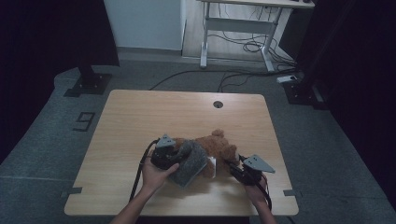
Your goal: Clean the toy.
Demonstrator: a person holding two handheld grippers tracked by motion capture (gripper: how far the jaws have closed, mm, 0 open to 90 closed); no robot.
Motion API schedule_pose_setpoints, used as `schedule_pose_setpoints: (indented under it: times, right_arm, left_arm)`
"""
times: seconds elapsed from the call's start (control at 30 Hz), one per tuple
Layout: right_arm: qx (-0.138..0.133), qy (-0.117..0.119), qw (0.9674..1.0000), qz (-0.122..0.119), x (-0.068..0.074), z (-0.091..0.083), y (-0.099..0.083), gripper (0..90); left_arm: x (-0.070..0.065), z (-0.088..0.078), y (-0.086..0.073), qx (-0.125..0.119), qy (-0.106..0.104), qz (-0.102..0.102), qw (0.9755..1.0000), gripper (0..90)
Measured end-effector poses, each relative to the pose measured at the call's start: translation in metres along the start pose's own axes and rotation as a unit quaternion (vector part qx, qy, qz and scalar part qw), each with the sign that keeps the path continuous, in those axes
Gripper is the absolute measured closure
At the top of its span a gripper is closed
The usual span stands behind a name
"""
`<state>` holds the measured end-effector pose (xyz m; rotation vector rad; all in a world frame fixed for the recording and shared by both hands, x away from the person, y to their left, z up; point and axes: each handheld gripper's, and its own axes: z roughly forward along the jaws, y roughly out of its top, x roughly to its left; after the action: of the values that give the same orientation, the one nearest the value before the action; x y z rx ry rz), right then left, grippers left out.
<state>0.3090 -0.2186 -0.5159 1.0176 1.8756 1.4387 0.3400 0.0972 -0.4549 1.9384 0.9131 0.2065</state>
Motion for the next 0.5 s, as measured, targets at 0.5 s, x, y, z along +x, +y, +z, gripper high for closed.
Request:
schedule_pose_setpoints:
  times: [0.5]
  right_arm:
    - [0.008, -0.004, 0.9999, 0.014, -0.004, -0.002, -0.002, 58.5]
  left_arm:
    - [-0.068, 0.088, 0.09, 0.031, -0.022, 0.054, 0.9978, 81.5]
